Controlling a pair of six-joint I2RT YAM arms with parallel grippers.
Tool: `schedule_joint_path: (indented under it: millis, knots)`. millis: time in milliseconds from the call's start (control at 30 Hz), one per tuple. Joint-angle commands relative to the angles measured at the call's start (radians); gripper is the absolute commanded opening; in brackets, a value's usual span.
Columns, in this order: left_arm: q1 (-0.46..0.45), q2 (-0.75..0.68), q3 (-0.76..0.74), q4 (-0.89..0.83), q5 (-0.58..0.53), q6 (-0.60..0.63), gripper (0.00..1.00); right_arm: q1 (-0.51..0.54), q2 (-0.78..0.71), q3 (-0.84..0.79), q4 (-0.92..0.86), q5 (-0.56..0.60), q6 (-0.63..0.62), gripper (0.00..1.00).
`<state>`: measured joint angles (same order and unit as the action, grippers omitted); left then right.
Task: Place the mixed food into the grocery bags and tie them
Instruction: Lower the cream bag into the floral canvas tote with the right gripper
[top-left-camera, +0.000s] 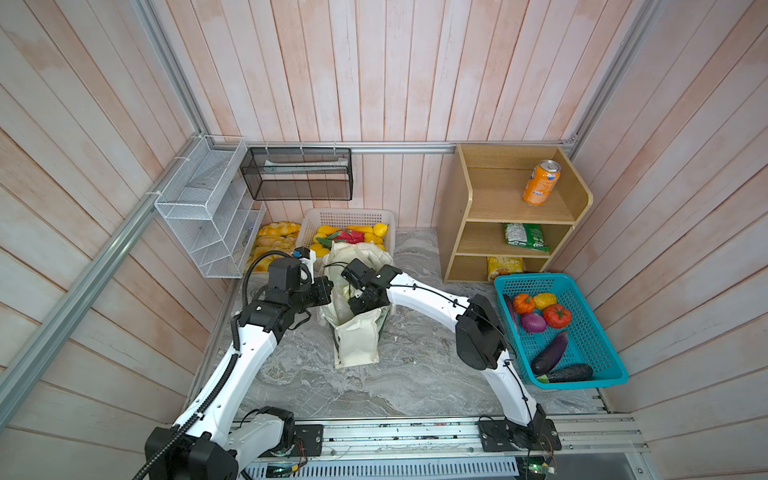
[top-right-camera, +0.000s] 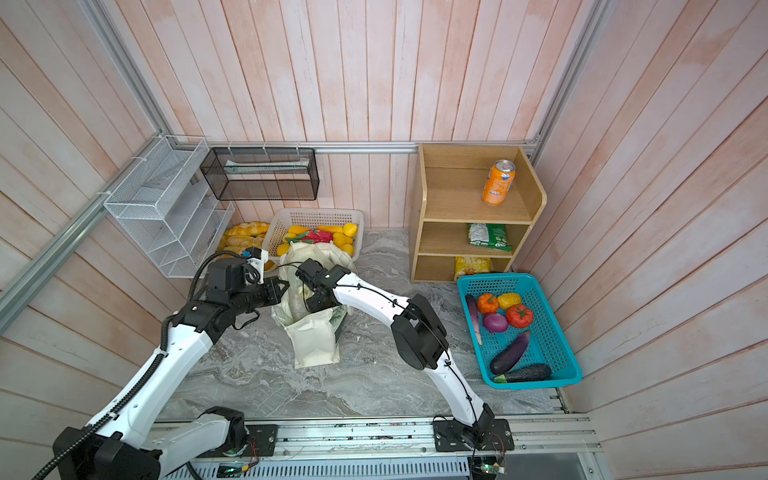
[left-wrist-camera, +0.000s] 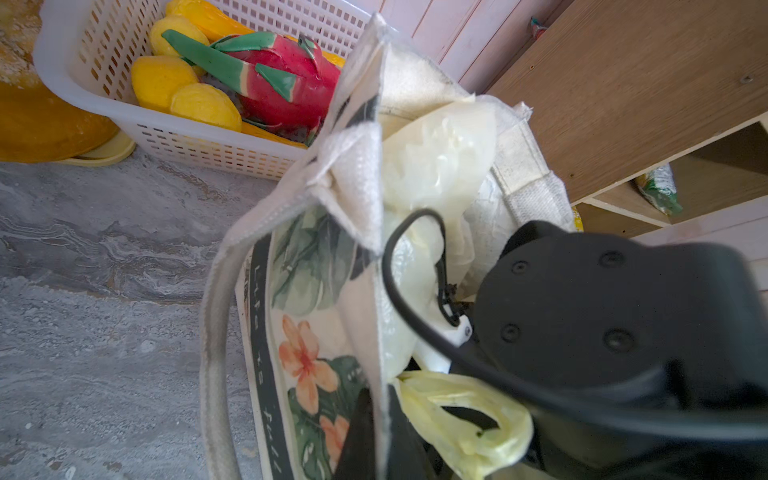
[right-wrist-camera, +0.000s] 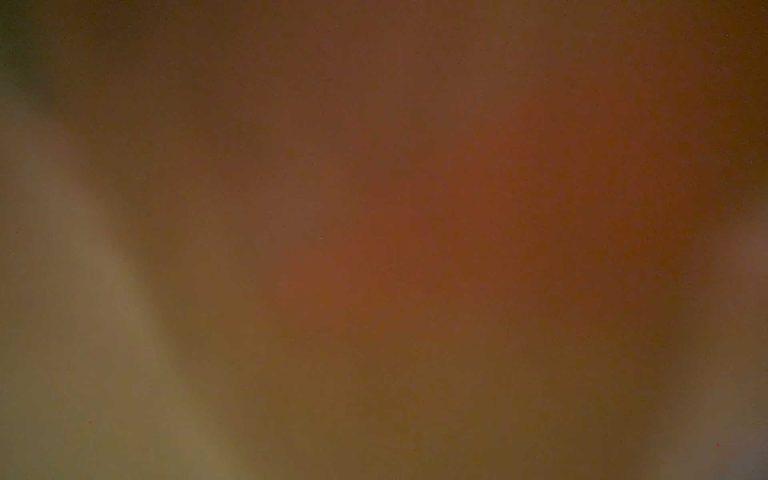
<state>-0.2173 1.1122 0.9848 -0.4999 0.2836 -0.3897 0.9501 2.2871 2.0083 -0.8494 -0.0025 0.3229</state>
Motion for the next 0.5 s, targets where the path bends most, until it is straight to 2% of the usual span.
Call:
schedule_joint_path:
  millis: [0,100,200,267,333,467]
  knots:
    - [-0.007,-0.030,0.020,0.067,0.058,-0.006,0.00,-0.007,0.032,-0.101,-0.017,-0.099,-0.002,0.00]
    - [-0.006,-0.026,0.020,0.063,0.061,-0.002,0.00,-0.007,-0.046,-0.141,-0.001,-0.123,-0.003,0.02]
    - [-0.007,-0.026,0.008,0.070,0.062,0.002,0.00,-0.007,-0.145,-0.142,0.003,-0.140,0.004,0.41]
    - [-0.006,-0.022,0.003,0.070,0.063,0.006,0.00,-0.007,-0.206,-0.134,0.000,-0.141,0.003,0.53]
    - [-0.006,-0.019,-0.004,0.080,0.066,0.005,0.00,-0.007,-0.256,-0.119,-0.005,-0.136,0.007,0.58]
    - [-0.006,-0.009,-0.011,0.102,0.086,0.000,0.00,-0.004,-0.321,-0.088,-0.042,-0.119,0.008,0.60]
